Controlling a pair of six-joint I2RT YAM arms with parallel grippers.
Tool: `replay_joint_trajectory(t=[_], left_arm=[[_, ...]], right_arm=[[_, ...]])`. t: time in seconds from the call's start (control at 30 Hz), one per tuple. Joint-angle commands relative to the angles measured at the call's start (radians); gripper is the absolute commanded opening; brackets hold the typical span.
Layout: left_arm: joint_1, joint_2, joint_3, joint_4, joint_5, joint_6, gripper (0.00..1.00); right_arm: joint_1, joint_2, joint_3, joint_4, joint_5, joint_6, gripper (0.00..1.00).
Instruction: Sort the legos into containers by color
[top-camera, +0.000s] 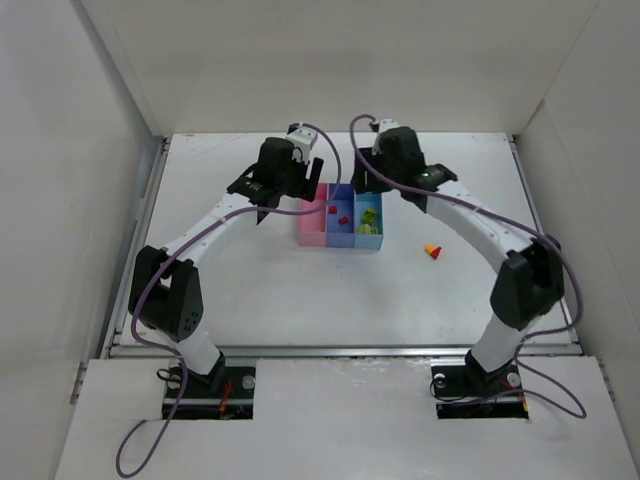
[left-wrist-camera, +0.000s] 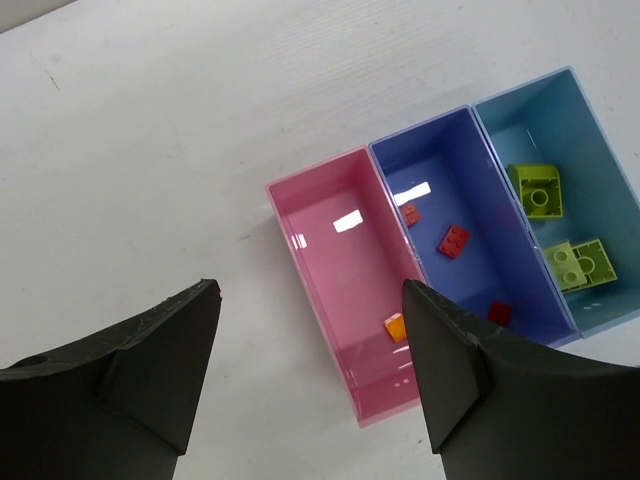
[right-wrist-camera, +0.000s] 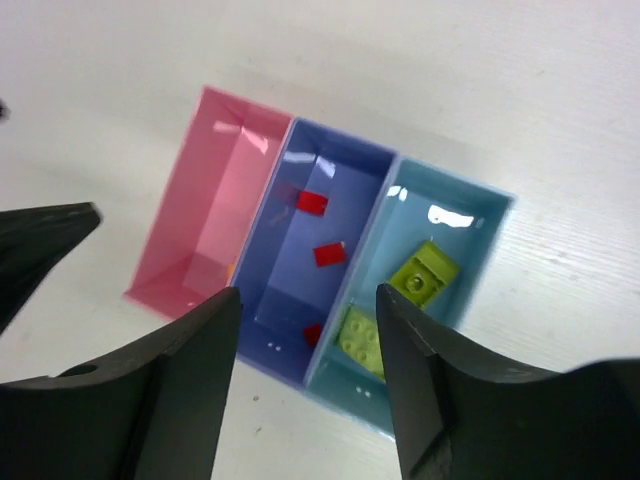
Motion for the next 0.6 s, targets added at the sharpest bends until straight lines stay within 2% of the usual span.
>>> replay_joint_trajectory(t=[0.0,0.07,0.13,0.23,0.27,0.3,0.47,0.57], left_arm=[[-0.002,-0.059,0.011,0.01,0.014,0.019,0.71],[-0.002,-0.059,0.011,0.01,0.014,0.019,0.71],[-0.002,-0.059,0.011,0.01,0.014,0.019,0.71],[-0.002,-0.049,0.011,0.01,0.034,0.019,0.71],[-0.002,-0.049,0.011,0.01,0.034,0.019,0.71],[-0.002,-0.049,0.011,0.019,0.048,0.019,0.71],[-0.002,-0.049,0.002,0.02,0.068,0.019,0.71],[-0.002,-0.049,-0.008,0.02,0.068,0.019,0.71]], right_arm=[[-0.116,-0.169,-0.05,-0.004,0.024,0.04,0.63],[-0.179,-0.236,-0.129,-0.057,0.024,0.041,0.63],[-0.265,-0.273,-0.218,-0.088,0.024,0.031,0.69],[-0.32,-0.293,-0.275,-0.171,0.035,0.013,0.71],[-0.321,-0.293,-0.307,-0.188,0.035,0.013,0.76],[-0.336,-0.293,-0.326,-0.199,0.035,0.025,0.76],[-0.385,-0.304,-0.484,-0.152,0.047,0.122,0.78],[-0.385,-0.269,-0.508,-0.128,0.035,0.122,0.78]])
